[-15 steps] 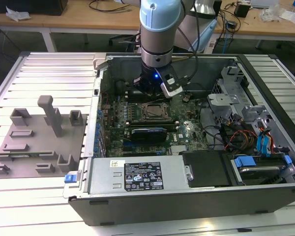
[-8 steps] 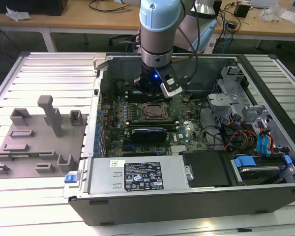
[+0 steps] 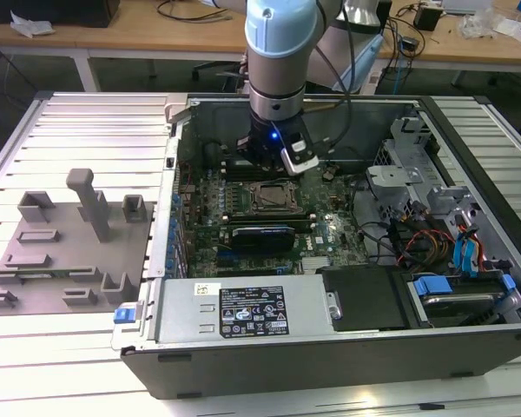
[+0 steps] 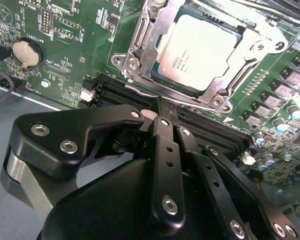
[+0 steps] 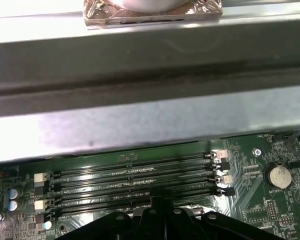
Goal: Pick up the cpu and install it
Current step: 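Install the first cpu locking lever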
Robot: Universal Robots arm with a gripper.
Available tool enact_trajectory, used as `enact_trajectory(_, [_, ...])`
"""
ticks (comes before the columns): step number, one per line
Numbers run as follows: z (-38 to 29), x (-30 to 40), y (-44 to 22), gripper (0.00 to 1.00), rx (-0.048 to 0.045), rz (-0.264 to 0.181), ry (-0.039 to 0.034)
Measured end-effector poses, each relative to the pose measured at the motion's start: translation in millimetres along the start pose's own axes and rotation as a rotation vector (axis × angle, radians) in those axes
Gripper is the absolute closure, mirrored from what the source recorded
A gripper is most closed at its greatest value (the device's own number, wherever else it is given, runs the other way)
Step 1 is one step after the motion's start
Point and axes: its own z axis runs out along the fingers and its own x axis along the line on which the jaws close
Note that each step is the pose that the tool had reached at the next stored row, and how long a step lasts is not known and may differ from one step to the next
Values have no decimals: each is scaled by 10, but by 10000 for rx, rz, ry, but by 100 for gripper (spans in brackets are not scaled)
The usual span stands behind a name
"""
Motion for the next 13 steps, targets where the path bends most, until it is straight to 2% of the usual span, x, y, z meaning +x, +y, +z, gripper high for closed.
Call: enact_trajectory(13, [33, -20, -3, 89, 27, 524, -111])
